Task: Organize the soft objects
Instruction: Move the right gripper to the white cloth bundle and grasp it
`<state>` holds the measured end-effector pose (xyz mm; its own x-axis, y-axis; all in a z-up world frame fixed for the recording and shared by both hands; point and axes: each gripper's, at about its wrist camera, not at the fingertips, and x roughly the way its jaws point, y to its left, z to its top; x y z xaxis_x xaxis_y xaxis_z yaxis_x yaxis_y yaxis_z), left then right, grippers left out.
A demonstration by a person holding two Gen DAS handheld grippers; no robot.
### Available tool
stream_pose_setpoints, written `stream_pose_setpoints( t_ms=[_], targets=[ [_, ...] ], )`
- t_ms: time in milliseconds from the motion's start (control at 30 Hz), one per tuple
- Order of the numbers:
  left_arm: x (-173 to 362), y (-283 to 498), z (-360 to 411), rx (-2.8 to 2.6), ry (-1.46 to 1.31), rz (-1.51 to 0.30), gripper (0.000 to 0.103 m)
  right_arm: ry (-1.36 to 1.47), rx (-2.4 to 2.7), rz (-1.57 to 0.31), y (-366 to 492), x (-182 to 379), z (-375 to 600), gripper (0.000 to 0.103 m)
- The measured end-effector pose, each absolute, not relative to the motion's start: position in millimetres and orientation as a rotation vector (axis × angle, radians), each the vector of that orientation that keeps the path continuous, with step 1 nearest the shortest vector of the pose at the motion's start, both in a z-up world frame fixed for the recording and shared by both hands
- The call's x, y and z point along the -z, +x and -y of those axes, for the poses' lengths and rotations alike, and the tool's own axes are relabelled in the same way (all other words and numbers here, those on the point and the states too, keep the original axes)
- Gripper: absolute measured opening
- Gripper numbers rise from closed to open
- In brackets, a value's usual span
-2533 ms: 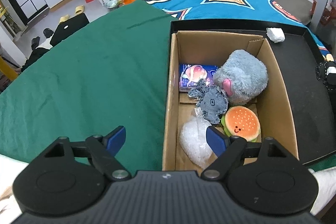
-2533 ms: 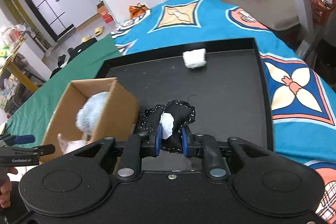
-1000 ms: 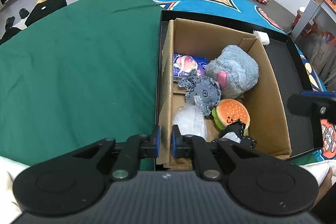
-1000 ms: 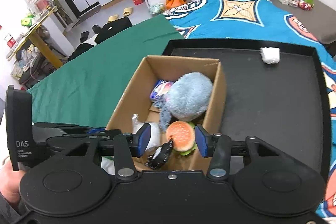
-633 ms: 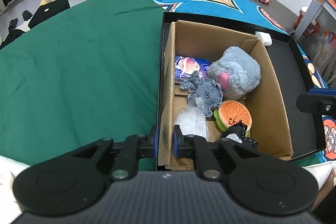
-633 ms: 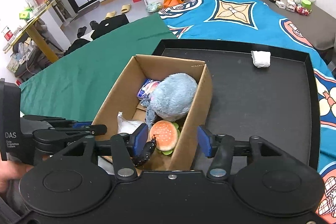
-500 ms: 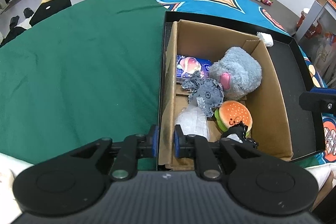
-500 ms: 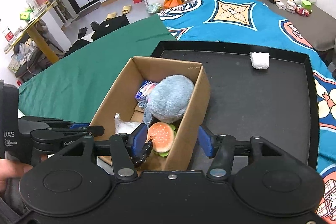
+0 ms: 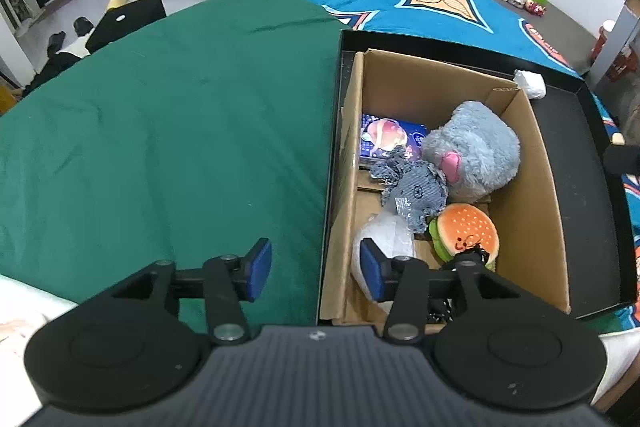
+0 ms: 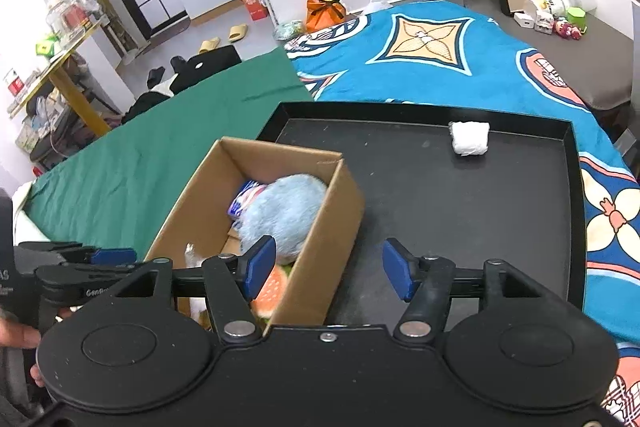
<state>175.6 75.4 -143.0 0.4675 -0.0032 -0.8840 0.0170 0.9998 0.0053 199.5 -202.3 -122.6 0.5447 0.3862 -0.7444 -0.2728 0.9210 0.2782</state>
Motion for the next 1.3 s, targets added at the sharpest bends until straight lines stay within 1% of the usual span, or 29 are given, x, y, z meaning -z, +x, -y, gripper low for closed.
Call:
stream_pose_setpoints(
  t_ms=[200,267,333,433,767,933,1033,1300],
  targets=[
    [139.0,177.6,-67.4,-0.043,0.047,-1.08,0.056,0.176,-0.38,-0.911,213.0,130.8,222.4,0.063],
    [137.7,178.4,-65.3,-0.058,0.049,-1.079,0.057,0.18,-0.375,-0.911,217.2,134.0,227.4,0.066],
    [136.6,180.6,-62.6,-0.073,0.053,-1.076,0.058,0.178,-0.365,-0.903,221.3,135.2,231.2,0.072],
    [135.7,186.1,-57.6,-0.095,0.061,-1.073,0.06,0.19,-0.352,-0.889,230.8,136.6,237.9,0.074],
    [138.0,203.6,-40.4,-0.15,0.08,-1.078,0.061,0.255,-0.294,-0.883,271.1,145.2,256.7,0.079],
    [144.5,211.7,-34.5,-0.183,0.086,-1.083,0.061,0.268,-0.261,-0.864,291.8,151.7,257.7,0.083],
    [148.1,215.9,-33.6,-0.219,0.097,-1.083,0.061,0.275,-0.249,-0.826,295.7,161.4,261.0,0.084],
    [154.5,230.0,-27.7,-0.279,0.129,-1.087,0.061,0.222,-0.248,-0.813,309.0,194.0,261.4,0.084]
  ],
)
